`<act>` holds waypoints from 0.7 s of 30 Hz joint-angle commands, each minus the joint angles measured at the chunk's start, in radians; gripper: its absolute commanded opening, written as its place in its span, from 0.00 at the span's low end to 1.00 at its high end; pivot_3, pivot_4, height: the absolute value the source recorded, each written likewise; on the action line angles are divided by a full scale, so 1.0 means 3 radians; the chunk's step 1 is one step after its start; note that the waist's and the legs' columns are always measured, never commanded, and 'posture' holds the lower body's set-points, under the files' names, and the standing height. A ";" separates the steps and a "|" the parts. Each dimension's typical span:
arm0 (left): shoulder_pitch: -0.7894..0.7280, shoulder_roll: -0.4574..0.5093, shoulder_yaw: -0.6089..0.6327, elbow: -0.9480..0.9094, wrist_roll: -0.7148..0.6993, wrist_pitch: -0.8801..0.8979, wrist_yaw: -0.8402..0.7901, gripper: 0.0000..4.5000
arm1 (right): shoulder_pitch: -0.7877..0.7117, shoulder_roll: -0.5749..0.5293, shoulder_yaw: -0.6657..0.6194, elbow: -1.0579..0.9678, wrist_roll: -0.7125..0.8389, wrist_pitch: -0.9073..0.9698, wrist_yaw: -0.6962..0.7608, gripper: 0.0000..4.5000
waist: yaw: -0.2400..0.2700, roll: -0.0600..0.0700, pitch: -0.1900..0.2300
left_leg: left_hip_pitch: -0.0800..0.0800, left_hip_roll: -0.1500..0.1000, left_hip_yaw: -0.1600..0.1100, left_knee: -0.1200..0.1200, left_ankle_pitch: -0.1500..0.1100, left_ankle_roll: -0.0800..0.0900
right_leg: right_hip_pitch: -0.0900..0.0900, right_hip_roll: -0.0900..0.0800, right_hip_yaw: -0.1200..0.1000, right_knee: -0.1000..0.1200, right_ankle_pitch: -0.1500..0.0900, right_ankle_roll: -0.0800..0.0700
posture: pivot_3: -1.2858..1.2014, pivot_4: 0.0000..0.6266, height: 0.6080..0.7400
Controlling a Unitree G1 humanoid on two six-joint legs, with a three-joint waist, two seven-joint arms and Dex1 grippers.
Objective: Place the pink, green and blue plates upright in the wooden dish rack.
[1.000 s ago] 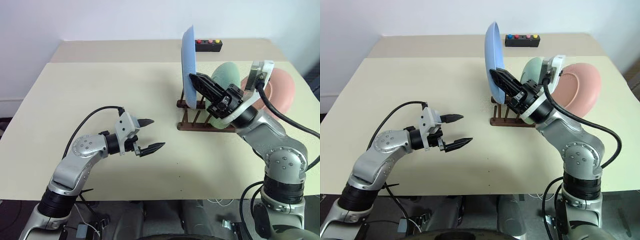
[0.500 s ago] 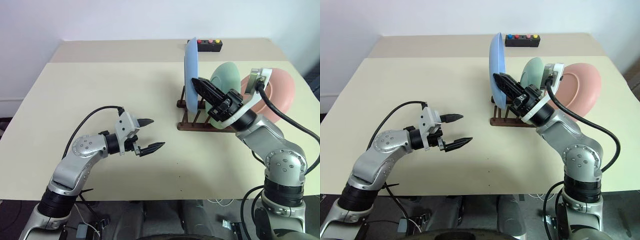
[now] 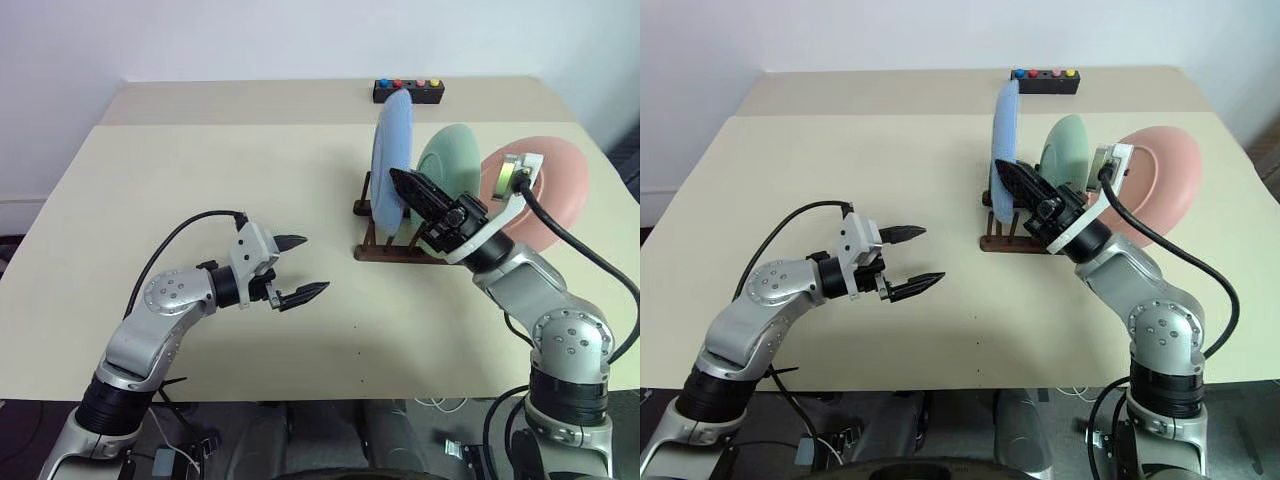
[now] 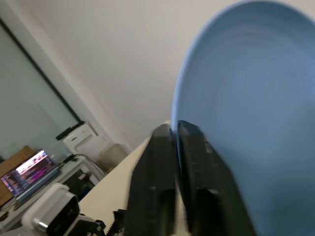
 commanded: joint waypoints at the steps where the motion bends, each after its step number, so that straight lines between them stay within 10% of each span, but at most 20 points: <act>1: -0.0041 -0.0007 0.0035 -0.0111 0.0021 -0.0069 -0.0002 1.00 | 0.0007 -0.0008 -0.0063 -0.0060 0.0099 -0.0025 0.0009 0.51 | -0.0001 0.0000 0.0000 | 0.0000 0.0000 0.0000 0.0000 0.0000 0.0000 | 0.0000 0.0000 0.0000 0.0000 0.0000 0.0000 | 0.52 0.24 1.00; 5: -0.0041 -0.0012 0.0027 -0.0107 0.0025 -0.0073 -0.0002 1.00 | 0.0050 -0.0047 -0.0075 -0.0076 0.0092 -0.0021 -0.0002 0.95 | 0.0000 0.0000 0.0000 | 0.0000 0.0000 0.0000 0.0000 0.0000 0.0000 | 0.0000 0.0000 0.0000 0.0000 0.0000 0.0000 | 0.52 0.24 1.00; 21: -0.0041 -0.0056 0.0023 -0.0083 0.0041 -0.0080 -0.0012 1.00 | 0.0154 -0.0520 -0.0174 -0.0348 -0.0027 0.0006 0.0151 0.95 | 0.0005 0.0000 0.0000 | 0.0000 0.0000 0.0001 0.0000 0.0000 0.0000 | 0.0000 0.0000 0.0000 -0.0001 0.0000 0.0000 | 0.52 0.24 1.00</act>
